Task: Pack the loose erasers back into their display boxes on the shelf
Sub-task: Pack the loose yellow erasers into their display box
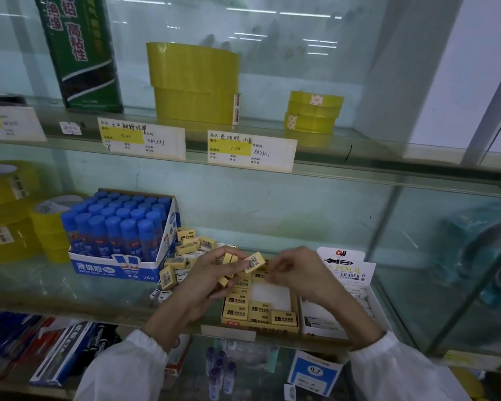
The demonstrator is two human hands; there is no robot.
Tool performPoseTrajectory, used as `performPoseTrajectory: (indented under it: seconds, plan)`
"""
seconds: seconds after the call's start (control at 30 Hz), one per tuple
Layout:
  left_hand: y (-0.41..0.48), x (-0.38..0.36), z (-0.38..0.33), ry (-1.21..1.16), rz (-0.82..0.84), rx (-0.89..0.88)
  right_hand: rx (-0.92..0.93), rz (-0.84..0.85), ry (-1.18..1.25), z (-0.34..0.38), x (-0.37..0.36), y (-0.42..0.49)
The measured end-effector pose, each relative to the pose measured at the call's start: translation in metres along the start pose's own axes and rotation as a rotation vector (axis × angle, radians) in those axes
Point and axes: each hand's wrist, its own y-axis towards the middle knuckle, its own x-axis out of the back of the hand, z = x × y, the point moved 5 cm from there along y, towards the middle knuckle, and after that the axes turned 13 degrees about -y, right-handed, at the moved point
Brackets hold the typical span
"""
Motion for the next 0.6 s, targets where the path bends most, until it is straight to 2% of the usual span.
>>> performPoseTrajectory:
  seconds: [0.07,0.13,0.27,0.37,0.5,0.6]
  plan:
    - [0.001,0.001,0.001,0.012,0.005,0.003,-0.074,0.017,0.307,-0.001,0.005,-0.001]
    - [0.003,0.002,0.002,0.006,0.011,0.004,-0.023,0.060,0.452,0.007,0.002,-0.002]
    - [0.000,0.000,0.001,-0.014,-0.006,-0.010,0.035,-0.068,0.492,0.013,0.001,0.000]
    - [0.001,0.000,0.001,-0.041,-0.020,-0.028,0.081,-0.168,0.433,0.012,0.006,0.001]
    - [0.000,0.001,0.000,0.019,-0.019,-0.030,0.155,-0.152,0.342,0.013,-0.001,0.002]
    - [-0.001,0.000,-0.001,0.054,-0.006,-0.027,0.135,-0.144,0.374,0.008,-0.005,0.000]
